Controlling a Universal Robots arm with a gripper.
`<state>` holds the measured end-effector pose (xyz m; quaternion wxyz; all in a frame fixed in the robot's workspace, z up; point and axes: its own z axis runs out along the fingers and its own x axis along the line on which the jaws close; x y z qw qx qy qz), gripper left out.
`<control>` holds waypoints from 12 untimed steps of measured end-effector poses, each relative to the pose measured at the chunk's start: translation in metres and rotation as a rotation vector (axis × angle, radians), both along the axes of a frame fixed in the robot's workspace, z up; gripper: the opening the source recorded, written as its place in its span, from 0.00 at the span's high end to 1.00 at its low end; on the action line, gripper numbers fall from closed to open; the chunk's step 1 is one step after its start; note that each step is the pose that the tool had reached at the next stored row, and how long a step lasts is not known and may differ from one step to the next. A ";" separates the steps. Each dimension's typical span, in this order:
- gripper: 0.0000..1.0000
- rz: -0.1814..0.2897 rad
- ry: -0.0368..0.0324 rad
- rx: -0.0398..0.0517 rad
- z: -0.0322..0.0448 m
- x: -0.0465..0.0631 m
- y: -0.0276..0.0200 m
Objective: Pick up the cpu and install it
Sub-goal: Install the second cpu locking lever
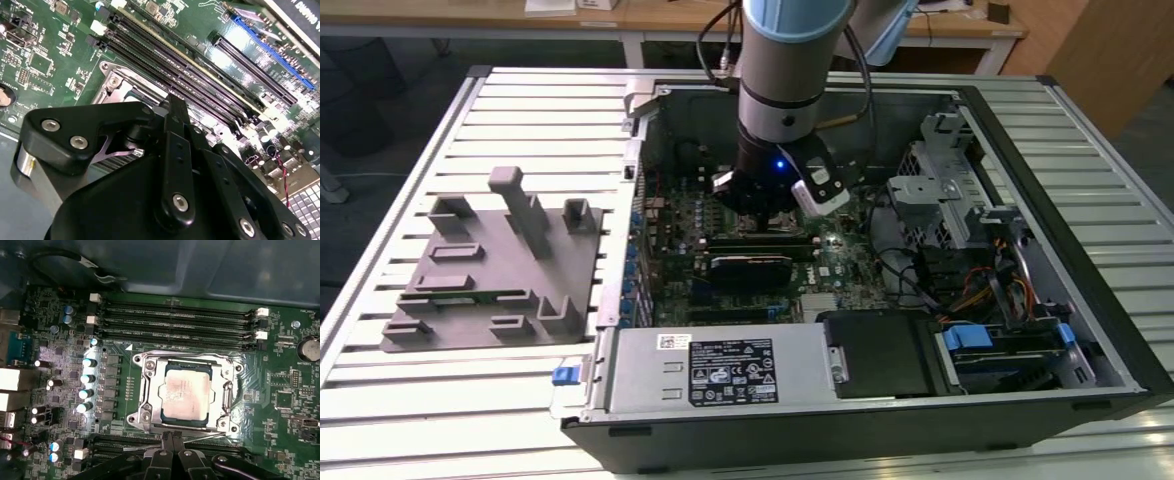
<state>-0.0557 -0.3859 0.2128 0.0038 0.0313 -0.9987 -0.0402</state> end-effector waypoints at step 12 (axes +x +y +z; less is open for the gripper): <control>0.89 0.000 0.0001 0.0497 -0.0014 -0.005 -0.0130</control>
